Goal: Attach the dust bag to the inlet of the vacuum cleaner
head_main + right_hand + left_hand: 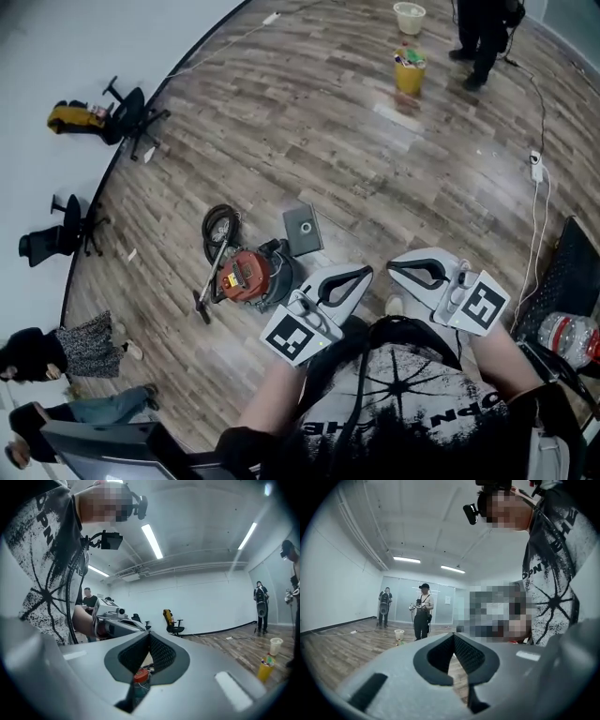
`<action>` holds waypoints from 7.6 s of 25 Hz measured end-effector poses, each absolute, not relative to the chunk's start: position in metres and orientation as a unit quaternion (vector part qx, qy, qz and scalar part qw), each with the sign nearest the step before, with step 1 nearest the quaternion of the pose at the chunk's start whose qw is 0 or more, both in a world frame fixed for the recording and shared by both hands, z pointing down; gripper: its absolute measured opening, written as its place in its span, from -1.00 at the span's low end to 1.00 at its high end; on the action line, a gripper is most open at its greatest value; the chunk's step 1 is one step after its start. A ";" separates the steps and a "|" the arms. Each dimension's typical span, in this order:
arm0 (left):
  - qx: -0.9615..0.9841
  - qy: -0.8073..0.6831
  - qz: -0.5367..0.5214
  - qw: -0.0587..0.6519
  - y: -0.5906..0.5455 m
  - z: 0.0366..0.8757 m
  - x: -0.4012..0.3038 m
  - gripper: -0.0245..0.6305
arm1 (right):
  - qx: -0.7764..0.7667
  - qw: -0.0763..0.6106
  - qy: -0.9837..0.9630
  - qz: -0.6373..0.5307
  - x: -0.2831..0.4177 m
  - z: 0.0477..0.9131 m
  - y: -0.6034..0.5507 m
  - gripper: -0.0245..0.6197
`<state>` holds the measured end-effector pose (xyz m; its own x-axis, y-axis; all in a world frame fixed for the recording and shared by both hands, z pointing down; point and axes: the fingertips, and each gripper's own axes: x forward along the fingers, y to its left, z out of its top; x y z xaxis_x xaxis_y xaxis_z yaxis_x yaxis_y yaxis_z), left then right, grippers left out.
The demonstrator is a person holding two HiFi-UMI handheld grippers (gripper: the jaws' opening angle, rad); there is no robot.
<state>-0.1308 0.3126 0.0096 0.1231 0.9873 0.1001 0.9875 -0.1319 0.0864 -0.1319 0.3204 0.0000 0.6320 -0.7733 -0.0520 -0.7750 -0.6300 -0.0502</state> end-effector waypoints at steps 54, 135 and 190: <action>-0.995 0.023 -0.083 -0.049 0.113 0.038 0.248 -0.94 | -0.376 -0.035 0.925 -0.038 0.268 0.032 0.102 -0.91; -0.903 -0.162 -0.397 0.012 0.036 0.817 0.218 -0.27 | -0.209 -0.500 0.813 -0.211 0.320 0.886 0.033 -0.90; -0.897 -0.064 -0.423 0.111 0.012 0.794 0.254 -0.83 | -0.148 -0.538 0.830 0.027 0.275 0.788 0.011 -0.83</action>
<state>0.2542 0.0120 0.7939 0.6337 0.0205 0.7733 0.2090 -0.9670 -0.1456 0.2753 0.0107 0.7877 -0.3777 -0.2747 0.8843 -0.2159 0.9548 0.2044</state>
